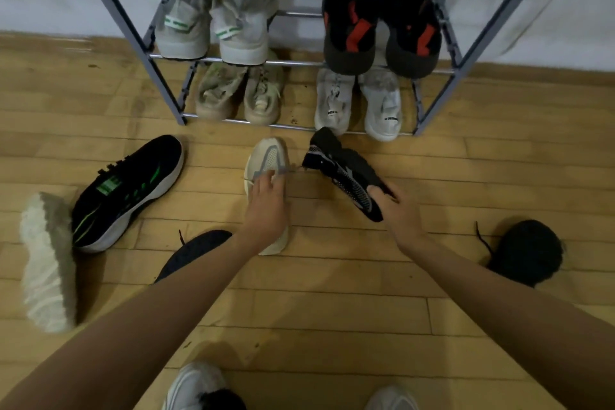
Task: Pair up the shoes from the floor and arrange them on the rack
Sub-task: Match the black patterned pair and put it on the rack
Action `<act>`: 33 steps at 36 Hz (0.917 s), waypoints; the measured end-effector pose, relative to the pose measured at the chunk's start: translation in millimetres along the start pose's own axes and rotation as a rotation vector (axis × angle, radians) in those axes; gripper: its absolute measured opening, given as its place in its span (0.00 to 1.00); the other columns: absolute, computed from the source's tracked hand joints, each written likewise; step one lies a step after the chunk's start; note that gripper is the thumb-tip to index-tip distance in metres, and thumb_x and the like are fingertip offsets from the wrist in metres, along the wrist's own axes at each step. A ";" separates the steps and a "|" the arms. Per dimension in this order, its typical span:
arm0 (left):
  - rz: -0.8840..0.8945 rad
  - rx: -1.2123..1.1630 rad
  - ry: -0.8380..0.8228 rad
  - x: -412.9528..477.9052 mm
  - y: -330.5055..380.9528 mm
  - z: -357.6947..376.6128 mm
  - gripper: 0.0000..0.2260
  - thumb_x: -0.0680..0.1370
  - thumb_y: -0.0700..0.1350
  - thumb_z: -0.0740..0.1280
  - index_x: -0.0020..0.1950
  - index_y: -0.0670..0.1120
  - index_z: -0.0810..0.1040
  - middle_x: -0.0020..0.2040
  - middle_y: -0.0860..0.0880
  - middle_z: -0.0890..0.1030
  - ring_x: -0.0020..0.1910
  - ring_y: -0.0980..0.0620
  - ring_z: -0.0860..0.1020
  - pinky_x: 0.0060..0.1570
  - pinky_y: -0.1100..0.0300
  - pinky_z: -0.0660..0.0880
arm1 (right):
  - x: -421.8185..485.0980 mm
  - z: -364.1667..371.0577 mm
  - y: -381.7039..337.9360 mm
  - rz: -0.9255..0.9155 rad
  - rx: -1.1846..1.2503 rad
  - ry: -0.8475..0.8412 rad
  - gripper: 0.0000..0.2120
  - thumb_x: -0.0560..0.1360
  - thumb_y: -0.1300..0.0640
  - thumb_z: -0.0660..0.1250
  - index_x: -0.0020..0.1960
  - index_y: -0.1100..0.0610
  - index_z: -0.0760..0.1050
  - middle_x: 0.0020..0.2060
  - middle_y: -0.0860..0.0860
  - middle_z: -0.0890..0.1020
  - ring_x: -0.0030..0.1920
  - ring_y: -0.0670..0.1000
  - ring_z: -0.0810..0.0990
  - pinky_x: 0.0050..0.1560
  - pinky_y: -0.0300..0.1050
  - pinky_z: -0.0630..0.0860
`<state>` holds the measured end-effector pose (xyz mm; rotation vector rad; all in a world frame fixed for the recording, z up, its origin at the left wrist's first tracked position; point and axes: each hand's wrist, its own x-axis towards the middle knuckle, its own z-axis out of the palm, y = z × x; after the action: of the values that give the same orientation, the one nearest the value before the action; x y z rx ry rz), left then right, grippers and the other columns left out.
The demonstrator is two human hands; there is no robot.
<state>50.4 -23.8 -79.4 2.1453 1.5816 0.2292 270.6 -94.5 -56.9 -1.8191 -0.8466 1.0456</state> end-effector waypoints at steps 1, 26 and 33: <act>0.032 0.002 0.025 2.8 6.6 -3.2 0.24 0.77 0.36 0.60 0.73 0.41 0.62 0.73 0.38 0.61 0.72 0.39 0.60 0.70 0.47 0.62 | 2.3 -7.2 -4.1 -0.003 0.043 0.025 0.10 0.76 0.52 0.66 0.54 0.53 0.80 0.47 0.51 0.84 0.51 0.51 0.82 0.51 0.47 0.79; 0.095 -0.134 -0.511 30.1 74.4 0.9 0.17 0.76 0.47 0.68 0.63 0.42 0.75 0.59 0.43 0.79 0.57 0.46 0.76 0.51 0.58 0.72 | 19.1 -91.1 5.1 0.346 0.246 -0.085 0.18 0.76 0.44 0.65 0.60 0.54 0.77 0.53 0.51 0.82 0.54 0.52 0.80 0.46 0.46 0.80; -0.081 -0.286 -0.534 12.6 106.3 41.6 0.20 0.75 0.46 0.70 0.65 0.42 0.74 0.59 0.42 0.79 0.51 0.50 0.76 0.46 0.60 0.72 | 16.1 -98.4 25.6 0.403 -0.016 0.120 0.26 0.76 0.54 0.67 0.71 0.59 0.63 0.64 0.56 0.72 0.56 0.53 0.73 0.51 0.46 0.72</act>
<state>162.3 -47.5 -69.2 1.7301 1.2345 -0.1309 369.1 -124.3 -56.9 -2.0949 -0.4236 1.1624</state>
